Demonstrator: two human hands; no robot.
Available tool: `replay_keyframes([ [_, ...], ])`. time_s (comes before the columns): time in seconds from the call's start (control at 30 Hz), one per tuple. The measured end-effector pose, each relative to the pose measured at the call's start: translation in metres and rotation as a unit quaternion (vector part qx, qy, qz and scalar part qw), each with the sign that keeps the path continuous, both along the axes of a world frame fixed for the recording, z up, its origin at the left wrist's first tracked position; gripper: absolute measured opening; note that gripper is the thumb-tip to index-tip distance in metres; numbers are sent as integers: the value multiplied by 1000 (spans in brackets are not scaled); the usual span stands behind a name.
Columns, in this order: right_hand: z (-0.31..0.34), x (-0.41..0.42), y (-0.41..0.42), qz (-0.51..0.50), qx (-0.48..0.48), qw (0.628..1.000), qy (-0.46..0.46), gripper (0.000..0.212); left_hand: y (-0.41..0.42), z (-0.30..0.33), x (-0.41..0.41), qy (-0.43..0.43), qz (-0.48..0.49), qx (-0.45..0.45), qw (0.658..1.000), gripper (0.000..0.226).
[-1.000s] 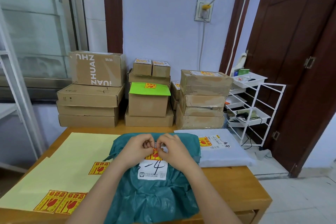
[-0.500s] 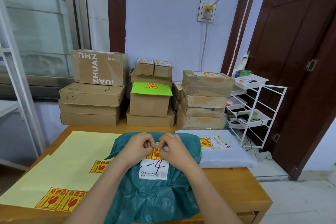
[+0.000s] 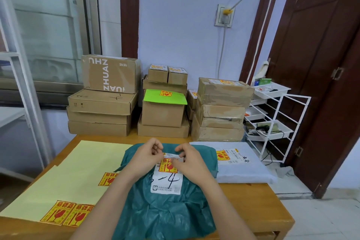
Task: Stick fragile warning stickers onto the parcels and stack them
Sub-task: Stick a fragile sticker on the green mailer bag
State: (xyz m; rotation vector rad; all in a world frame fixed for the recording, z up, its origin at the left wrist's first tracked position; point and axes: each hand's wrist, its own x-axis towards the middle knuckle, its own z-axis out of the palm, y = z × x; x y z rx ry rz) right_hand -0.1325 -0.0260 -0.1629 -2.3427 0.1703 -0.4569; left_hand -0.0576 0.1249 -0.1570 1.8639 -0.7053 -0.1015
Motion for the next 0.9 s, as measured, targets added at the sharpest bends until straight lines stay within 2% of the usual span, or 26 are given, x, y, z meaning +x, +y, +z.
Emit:
replay_keyframes([
  [0.1,-2,2,4,-7,-59,998,5,43,0,0,0,1,-16,13,1000,23],
  [0.2,-1,2,5,4,-92,996,8,41,-3,-2,0,-45,-25,71,996,28],
  [0.4,5,-2,-6,35,-10,999,40,44,7,5,5,-109,-29,145,983,23],
  [0.6,12,-4,-13,17,41,999,20,42,36,-2,4,-148,48,190,969,21],
  [0.73,21,-20,-23,-52,31,997,-37,35,46,-10,-6,-126,160,182,962,39],
  [0.83,15,-37,-39,-152,35,984,-85,26,52,-16,-14,-69,234,157,957,40],
  [0.9,4,-46,-49,-207,48,975,-70,21,53,-22,-16,-31,244,160,956,39],
])
